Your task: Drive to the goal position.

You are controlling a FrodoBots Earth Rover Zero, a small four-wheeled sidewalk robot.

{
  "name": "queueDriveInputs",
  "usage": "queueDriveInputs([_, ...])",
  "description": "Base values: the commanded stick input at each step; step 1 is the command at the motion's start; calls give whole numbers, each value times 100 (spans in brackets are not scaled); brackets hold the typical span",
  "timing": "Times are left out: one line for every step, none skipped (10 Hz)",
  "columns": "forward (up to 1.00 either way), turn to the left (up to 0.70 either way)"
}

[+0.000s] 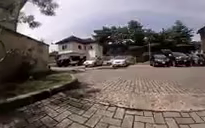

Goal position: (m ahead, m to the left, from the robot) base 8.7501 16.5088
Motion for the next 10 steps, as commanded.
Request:
queueDriveInputs([50,0])
queueDriveInputs([50,0])
queueDriveInputs([50,0])
queueDriveInputs([50,0])
queueDriveInputs([50,0])
queueDriveInputs([50,0])
queueDriveInputs([50,0])
queueDriveInputs([50,0])
queueDriveInputs([50,0])
queueDriveInputs([50,0])
